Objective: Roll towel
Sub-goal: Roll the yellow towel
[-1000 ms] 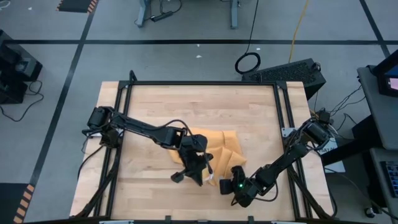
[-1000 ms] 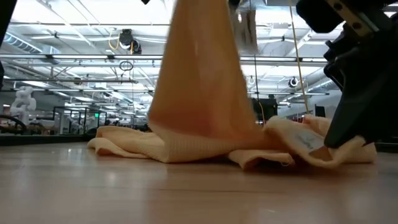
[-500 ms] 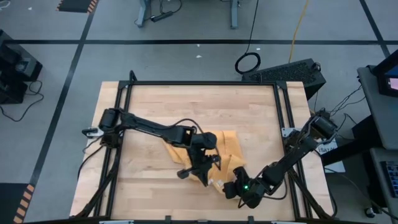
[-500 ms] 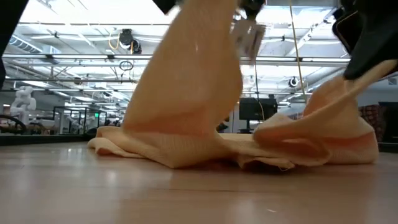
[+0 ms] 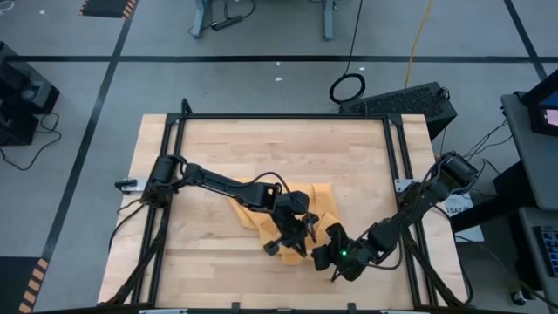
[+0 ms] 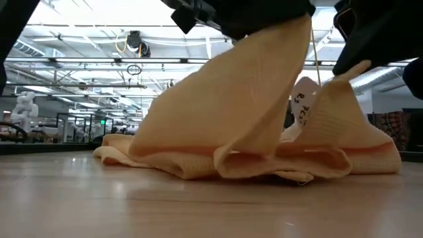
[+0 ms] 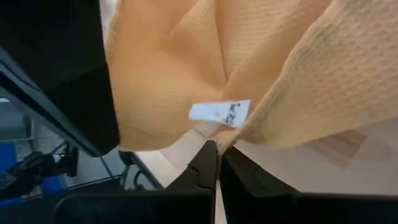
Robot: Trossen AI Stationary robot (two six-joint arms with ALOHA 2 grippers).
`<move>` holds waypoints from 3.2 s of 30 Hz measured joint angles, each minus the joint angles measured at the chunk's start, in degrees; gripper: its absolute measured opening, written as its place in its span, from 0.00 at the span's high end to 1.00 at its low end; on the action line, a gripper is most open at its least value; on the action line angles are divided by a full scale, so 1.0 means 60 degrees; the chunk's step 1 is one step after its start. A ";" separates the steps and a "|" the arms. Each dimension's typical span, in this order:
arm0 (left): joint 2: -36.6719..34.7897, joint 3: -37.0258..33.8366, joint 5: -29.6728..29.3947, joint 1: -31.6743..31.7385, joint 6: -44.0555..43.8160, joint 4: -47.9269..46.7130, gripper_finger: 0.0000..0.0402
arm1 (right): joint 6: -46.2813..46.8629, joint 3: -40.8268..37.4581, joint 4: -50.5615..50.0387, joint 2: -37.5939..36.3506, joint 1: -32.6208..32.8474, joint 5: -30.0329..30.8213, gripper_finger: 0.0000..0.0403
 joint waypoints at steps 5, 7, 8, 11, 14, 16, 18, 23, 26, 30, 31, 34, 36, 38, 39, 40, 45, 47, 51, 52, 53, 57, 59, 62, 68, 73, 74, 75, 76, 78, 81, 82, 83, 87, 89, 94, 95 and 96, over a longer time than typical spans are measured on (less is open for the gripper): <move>-0.0007 0.0004 -0.0359 0.0007 -0.0410 0.0052 0.91 | -0.0399 0.0000 -0.0096 0.0000 -0.0100 0.0011 1.00; -0.0009 0.0004 -0.0337 0.0011 -0.0703 0.0051 0.91 | -0.0580 0.0000 -0.0131 0.0000 -0.0102 0.0015 1.00; -0.0011 0.0004 -0.0295 0.0011 -0.0820 0.0040 0.89 | -0.0634 0.0000 -0.0124 0.0003 -0.0102 0.0018 1.00; -0.0011 0.0004 -0.0232 0.0011 -0.1439 -0.0010 0.81 | -0.0667 0.0000 -0.0124 0.0004 -0.0102 0.0018 1.00; -0.0159 0.0004 -0.0206 0.0021 -0.2043 -0.0092 0.68 | -0.0663 0.0000 -0.0121 0.0004 -0.0102 0.0018 1.00; -0.0360 0.0004 -0.0178 0.0074 -0.2412 -0.0244 0.59 | -0.0663 0.0000 -0.0113 0.0007 -0.0102 0.0018 1.00; -0.0681 0.0000 -0.0177 0.0175 -0.3072 -0.0579 0.50 | -0.0663 0.0000 -0.0091 0.0007 -0.0102 0.0018 1.00; -0.1713 0.0000 -0.0162 0.0626 -0.4403 -0.1953 0.38 | -0.0783 0.0000 -0.0076 0.0007 -0.0102 0.0016 1.00; -0.2431 0.0000 -0.0183 0.0952 -0.3880 -0.3504 0.38 | -0.0791 0.0000 -0.0062 0.0011 -0.0103 0.0015 1.00; -0.3099 -0.0009 -0.0674 0.1227 -0.2613 -0.6174 0.41 | -0.0736 0.0000 -0.0068 0.0015 -0.0102 0.0007 1.00; -0.3180 -0.0091 -0.0814 0.1227 -0.2304 -0.6681 0.41 | -0.0736 0.0000 -0.0069 0.0015 -0.0102 0.0002 1.00; -0.3391 -0.0733 -0.1088 0.1025 -0.1957 -0.6960 0.44 | -0.0649 0.0000 -0.0080 0.0015 -0.0103 -0.0009 1.00; -0.3446 -0.1265 -0.1221 0.0771 -0.1953 -0.6773 0.45 | -0.0587 0.0000 -0.0075 0.0015 -0.0102 -0.0024 1.00; -0.3441 -0.1730 -0.1266 0.0434 -0.1938 -0.6249 0.44 | -0.0570 0.0000 -0.0080 0.0015 -0.0102 -0.0045 1.00; -0.3439 -0.1934 -0.1273 0.0242 -0.1938 -0.6047 0.43 | -0.0561 0.0000 -0.0080 0.0015 -0.0102 -0.0095 1.00; -0.3439 -0.2112 -0.1264 0.0022 -0.1938 -0.5704 0.42 | -0.0561 0.0000 -0.0079 0.0015 -0.0102 -0.0208 1.00; -0.3439 -0.2526 -0.1618 -0.1260 -0.1477 -0.3651 0.29 | -0.0529 0.0000 -0.0080 0.0015 -0.0098 -0.0715 1.00; -0.3439 -0.2630 -0.2261 -0.1819 -0.0964 -0.2728 0.25 | -0.0522 0.0000 -0.0082 0.0015 -0.0099 -0.0758 1.00; -0.3156 -0.2769 -0.3919 -0.2598 0.0015 -0.1343 0.25 | -0.0565 0.0000 -0.0069 0.0015 -0.0098 -0.0790 1.00; -0.3037 -0.2785 -0.4056 -0.2673 0.0068 -0.1217 0.27 | -0.0565 0.0000 -0.0070 0.0015 -0.0094 -0.0790 1.00; -0.2903 -0.2790 -0.4053 -0.2695 0.0056 -0.1073 0.29 | -0.0561 0.0000 -0.0077 0.0015 -0.0091 -0.0792 1.00; -0.2238 -0.2787 -0.3999 -0.2703 0.0029 -0.0807 0.41 | -0.0568 0.0000 -0.0119 0.0015 -0.0091 -0.0790 1.00; -0.1925 -0.2790 -0.4203 -0.2703 0.0274 -0.0610 0.46 | -0.0565 0.0000 -0.0136 0.0015 -0.0091 -0.0790 1.00; -0.1530 -0.2784 -0.4217 -0.2720 0.1296 -0.0105 0.52 | -0.0561 0.0000 -0.0131 0.0015 -0.0091 -0.0790 1.00; -0.1003 -0.2783 -0.4468 -0.2739 0.2297 0.0532 0.54 | -0.0560 0.0000 -0.0079 0.0015 -0.0091 -0.0790 1.00; -0.0460 -0.2772 -0.4517 -0.2645 0.2299 0.0663 0.54 | -0.0557 0.0000 -0.0073 0.0015 -0.0091 -0.0789 1.00; -0.0343 -0.2772 -0.4543 -0.2615 0.2296 0.0670 0.54 | -0.0557 0.0000 -0.0079 0.0015 -0.0091 -0.0787 1.00; -0.0232 -0.2772 -0.4590 -0.2604 0.2273 0.0671 0.54 | -0.0557 0.0000 -0.0093 0.0015 -0.0091 -0.0787 1.00; -0.0153 -0.2772 -0.4716 -0.2590 0.2259 0.0661 0.54 | -0.0561 0.0000 -0.0099 0.0015 -0.0091 -0.0787 1.00; -0.0028 -0.2776 -0.4963 -0.2569 0.2255 0.0738 0.54 | -0.0559 0.0000 -0.0113 0.0015 -0.0091 -0.0787 1.00; 0.0002 -0.2704 -0.4982 -0.2561 0.2362 0.0904 0.54 | -0.0564 0.0000 -0.0113 0.0015 -0.0091 -0.0787 1.00; 0.0007 -0.2645 -0.4982 -0.2561 0.2455 0.0945 0.54 | -0.0568 0.0000 -0.0113 0.0015 -0.0091 -0.0787 1.00; 0.0007 -0.2607 -0.4981 -0.2561 0.2496 0.0955 0.54 | -0.0568 0.0000 -0.0113 0.0015 -0.0091 -0.0787 1.00; 0.0022 -0.2509 -0.4872 -0.2519 0.2478 0.1042 0.58 | -0.0589 0.0000 -0.0113 0.0015 -0.0091 -0.0785 1.00; 0.0022 -0.2470 -0.4733 -0.2455 0.2330 0.0970 0.64 | -0.0640 0.0000 -0.0121 0.0015 -0.0091 -0.0783 1.00; -0.0151 -0.2470 -0.4430 -0.2261 0.1754 0.0411 0.91 | -0.1003 0.0000 -0.0116 0.0015 -0.0091 -0.0780 1.00; -0.0256 -0.2470 -0.4409 -0.2213 0.1595 0.0315 0.95 | -0.1041 0.0000 -0.0102 0.0015 -0.0091 -0.0780 1.00; -0.0367 -0.2465 -0.4380 -0.2155 0.1414 0.0272 0.97 | -0.1057 0.0000 -0.0080 0.0015 -0.0091 -0.0777 1.00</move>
